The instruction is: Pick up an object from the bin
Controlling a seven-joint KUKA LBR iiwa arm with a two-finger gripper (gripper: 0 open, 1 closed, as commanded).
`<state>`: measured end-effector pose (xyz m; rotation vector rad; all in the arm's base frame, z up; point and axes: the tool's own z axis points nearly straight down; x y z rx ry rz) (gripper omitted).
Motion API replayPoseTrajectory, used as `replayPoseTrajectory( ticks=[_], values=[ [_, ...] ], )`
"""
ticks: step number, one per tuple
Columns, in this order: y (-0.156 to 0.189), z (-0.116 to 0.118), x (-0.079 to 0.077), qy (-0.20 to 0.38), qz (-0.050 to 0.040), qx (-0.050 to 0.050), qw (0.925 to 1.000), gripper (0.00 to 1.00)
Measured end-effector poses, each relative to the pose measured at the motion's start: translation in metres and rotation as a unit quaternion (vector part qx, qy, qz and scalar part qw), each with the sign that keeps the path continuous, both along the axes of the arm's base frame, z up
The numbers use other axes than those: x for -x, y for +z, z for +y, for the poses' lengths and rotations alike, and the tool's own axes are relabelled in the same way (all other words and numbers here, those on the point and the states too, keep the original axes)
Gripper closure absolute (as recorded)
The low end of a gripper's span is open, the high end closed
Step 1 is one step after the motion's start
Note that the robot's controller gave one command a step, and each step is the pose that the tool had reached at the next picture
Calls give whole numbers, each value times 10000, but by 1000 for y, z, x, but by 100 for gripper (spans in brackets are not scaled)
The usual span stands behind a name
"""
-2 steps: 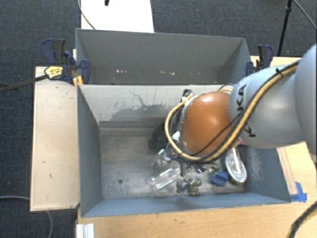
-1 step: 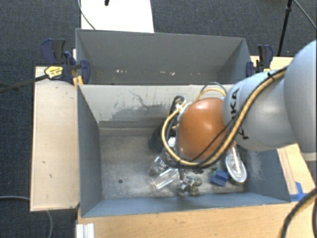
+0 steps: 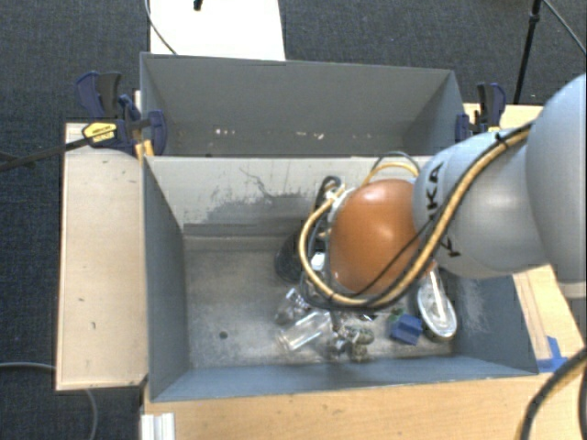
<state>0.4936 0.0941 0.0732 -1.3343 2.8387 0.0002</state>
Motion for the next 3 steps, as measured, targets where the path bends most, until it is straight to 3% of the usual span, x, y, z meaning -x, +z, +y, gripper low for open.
replayPoseTrajectory(
  ticks=[1, 3],
  values=[
    [1, 1, -1, -9, -17, -7, 10000, 100],
    [105, 2, -4, -89, -22, -2, 10000, 100]
  ],
)
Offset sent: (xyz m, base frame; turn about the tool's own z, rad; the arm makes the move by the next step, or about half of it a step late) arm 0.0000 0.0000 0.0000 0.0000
